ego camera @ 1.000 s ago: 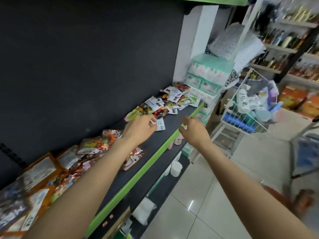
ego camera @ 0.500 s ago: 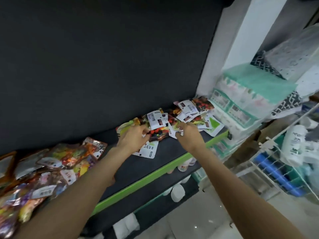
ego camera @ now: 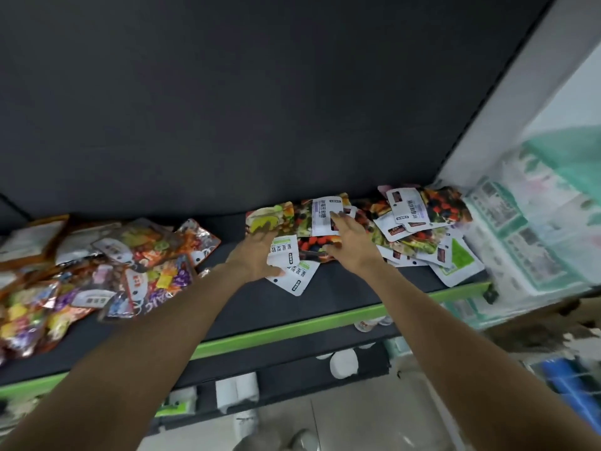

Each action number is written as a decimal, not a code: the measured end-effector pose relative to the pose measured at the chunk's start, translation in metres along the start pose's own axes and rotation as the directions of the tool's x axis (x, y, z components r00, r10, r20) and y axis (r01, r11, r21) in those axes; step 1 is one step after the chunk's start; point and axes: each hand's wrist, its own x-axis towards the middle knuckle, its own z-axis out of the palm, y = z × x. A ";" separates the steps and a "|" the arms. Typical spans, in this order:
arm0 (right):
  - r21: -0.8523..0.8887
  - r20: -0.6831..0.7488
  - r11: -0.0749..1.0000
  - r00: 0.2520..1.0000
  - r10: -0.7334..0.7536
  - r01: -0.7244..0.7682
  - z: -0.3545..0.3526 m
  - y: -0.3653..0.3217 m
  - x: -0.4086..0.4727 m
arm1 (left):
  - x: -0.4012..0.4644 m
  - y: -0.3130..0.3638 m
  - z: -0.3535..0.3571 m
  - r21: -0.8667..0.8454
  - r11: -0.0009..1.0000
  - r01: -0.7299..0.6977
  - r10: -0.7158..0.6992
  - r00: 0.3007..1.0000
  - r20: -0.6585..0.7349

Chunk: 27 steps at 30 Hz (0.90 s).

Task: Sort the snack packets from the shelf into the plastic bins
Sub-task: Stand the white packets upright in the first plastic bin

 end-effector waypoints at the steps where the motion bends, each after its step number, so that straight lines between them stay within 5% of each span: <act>1: -0.005 0.045 1.000 0.999 -0.014 0.015 0.002 0.003 0.003 | 0.002 -0.003 0.003 0.010 1.000 0.003 -0.003 1.000 0.011; 5: -0.069 0.119 0.997 0.993 -0.024 0.033 0.010 0.015 0.006 | 0.004 -0.011 0.014 0.000 1.000 0.009 -0.009 1.000 -0.012; 11: -0.243 -0.022 0.967 0.996 -0.084 0.076 0.013 0.018 0.005 | -0.017 -0.013 0.009 -0.229 0.970 -0.075 0.018 0.970 -0.241; 15: -0.129 0.013 0.987 0.995 -0.095 0.096 0.009 0.022 0.008 | -0.024 -0.011 -0.004 -0.333 0.936 -0.117 -0.030 0.914 -0.405; 20: -0.179 0.170 0.977 0.982 -0.087 0.118 0.006 0.031 -0.001 | -0.017 -0.003 -0.001 -0.290 0.954 -0.068 -0.035 0.941 -0.336; 27: -0.303 -0.137 0.922 0.947 -0.291 0.240 0.015 0.035 0.004 | -0.025 0.000 0.017 -0.240 0.968 -0.068 -0.013 0.948 -0.319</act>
